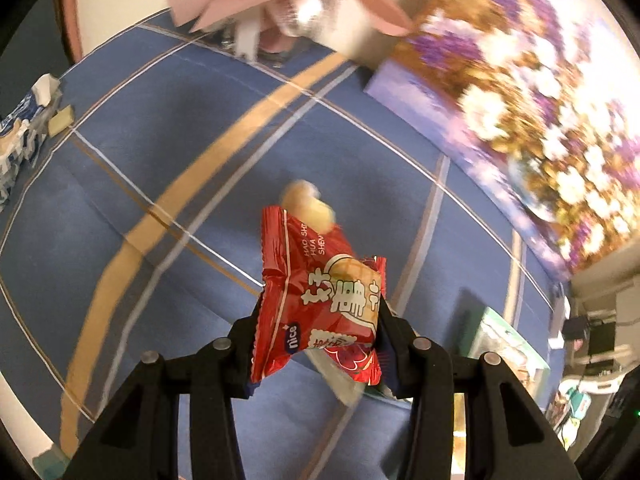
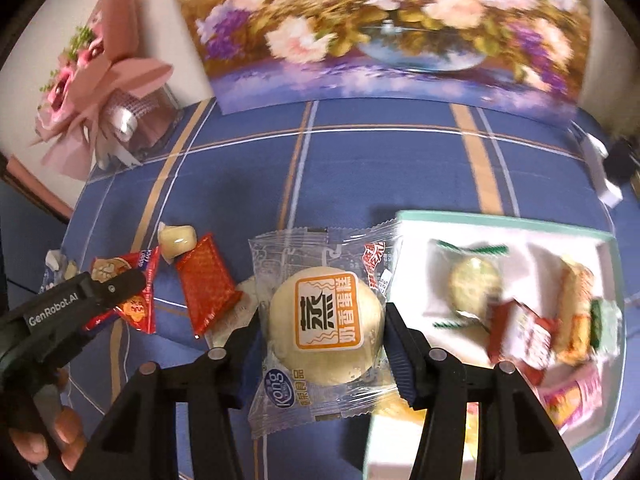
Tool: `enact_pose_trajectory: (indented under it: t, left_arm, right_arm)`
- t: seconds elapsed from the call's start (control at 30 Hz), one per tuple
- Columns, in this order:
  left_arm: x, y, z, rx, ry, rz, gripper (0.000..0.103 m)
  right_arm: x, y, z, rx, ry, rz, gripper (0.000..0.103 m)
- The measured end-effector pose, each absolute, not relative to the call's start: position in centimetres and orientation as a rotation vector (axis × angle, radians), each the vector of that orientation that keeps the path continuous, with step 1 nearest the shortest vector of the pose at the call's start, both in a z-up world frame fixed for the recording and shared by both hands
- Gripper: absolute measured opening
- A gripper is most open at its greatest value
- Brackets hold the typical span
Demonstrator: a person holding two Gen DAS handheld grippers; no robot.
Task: Organize snacks
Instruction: 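Carry the red bag and the round bun over the white tray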
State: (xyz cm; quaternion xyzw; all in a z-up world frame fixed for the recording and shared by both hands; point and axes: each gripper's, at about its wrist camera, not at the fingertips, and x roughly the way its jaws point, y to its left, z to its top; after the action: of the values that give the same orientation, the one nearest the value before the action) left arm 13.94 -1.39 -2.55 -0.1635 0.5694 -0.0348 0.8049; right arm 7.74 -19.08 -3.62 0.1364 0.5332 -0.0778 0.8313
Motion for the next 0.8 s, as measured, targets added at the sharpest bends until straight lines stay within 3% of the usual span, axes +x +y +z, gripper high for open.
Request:
enact_pose_trajectory:
  t: [0.8]
  left_arm:
    - [6.2,-21.2,-0.8,0.038,1.168,-0.442,0.048]
  right_arm:
    - [-4.1,-39.2,-2.6,0.605,1.051,-0.612,0.057]
